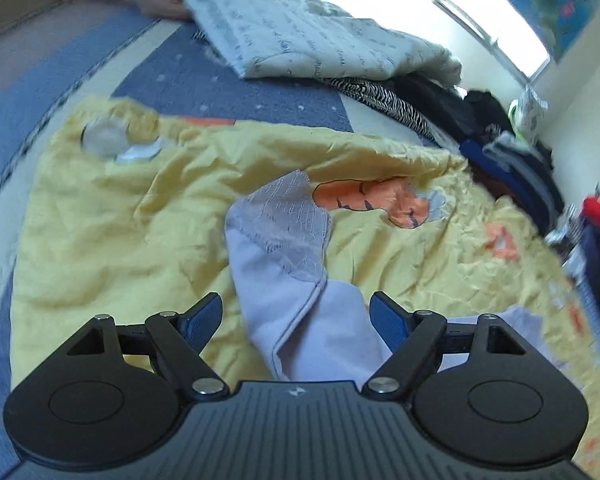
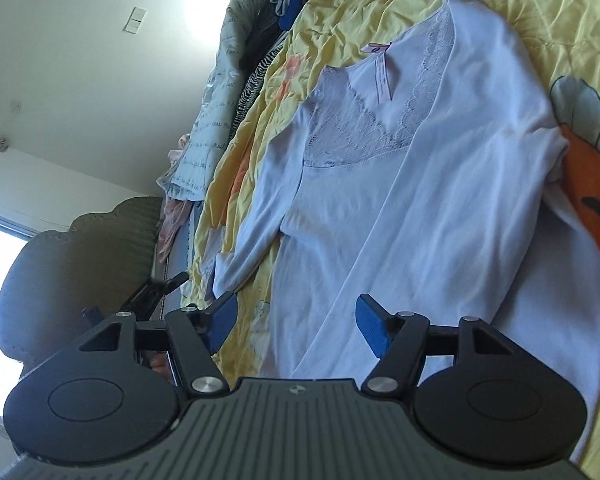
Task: Fold small clothes
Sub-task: 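Lift the lace cuff with the left gripper and carry it across the shirt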
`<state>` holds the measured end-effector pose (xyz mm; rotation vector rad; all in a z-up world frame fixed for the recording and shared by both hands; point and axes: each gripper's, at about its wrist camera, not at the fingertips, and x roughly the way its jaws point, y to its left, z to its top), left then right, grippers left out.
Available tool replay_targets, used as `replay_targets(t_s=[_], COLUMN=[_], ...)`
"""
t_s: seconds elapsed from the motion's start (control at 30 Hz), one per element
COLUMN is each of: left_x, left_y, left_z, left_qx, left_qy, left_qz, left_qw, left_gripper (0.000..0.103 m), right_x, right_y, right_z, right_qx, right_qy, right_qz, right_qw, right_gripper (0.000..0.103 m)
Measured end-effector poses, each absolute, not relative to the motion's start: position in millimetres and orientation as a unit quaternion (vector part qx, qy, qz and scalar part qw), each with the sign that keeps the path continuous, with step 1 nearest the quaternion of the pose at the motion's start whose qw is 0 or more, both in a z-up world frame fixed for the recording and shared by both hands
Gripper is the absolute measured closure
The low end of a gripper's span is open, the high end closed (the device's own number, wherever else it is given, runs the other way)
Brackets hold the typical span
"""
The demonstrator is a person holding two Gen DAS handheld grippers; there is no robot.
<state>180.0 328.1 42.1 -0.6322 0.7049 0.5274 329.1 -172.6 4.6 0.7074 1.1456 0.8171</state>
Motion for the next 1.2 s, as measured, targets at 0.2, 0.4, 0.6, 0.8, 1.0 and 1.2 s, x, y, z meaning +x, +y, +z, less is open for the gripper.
replay_targets(t_s=[0.2, 0.4, 0.6, 0.8, 1.0, 1.2], left_x=[232.7, 234.8, 218.6, 219.6, 230.5, 233.1], left_y=[255.3, 254.3, 253.3, 264.8, 270.5, 297.6], left_z=[13.5, 9.6, 18.2, 11.5, 3.3, 7.4], left_qx=[0.151, 0.111, 0.085, 0.063, 0.091, 0.004], left_qy=[0.385, 0.419, 0.396, 0.419, 0.43, 0.413], left_qz=[0.352, 0.315, 0.281, 0.282, 0.305, 0.309], left_qw=[0.84, 0.845, 0.87, 0.861, 0.845, 0.857], left_gripper=[0.022, 0.022, 0.022, 0.022, 0.022, 0.084], right_x=[327.1, 324.8, 324.6, 324.4, 326.3, 325.4], right_y=[-171.5, -168.5, -162.8, -158.7, -161.6, -161.9], right_z=[6.2, 9.6, 7.0, 2.6, -1.7, 3.4], right_qx=[0.324, 0.325, 0.326, 0.329, 0.337, 0.338], right_qy=[0.516, 0.515, 0.52, 0.524, 0.524, 0.52], right_qz=[0.373, 0.384, 0.394, 0.396, 0.395, 0.4], right_qw=[0.7, 0.694, 0.684, 0.679, 0.675, 0.674], right_gripper=[0.035, 0.034, 0.033, 0.033, 0.032, 0.032])
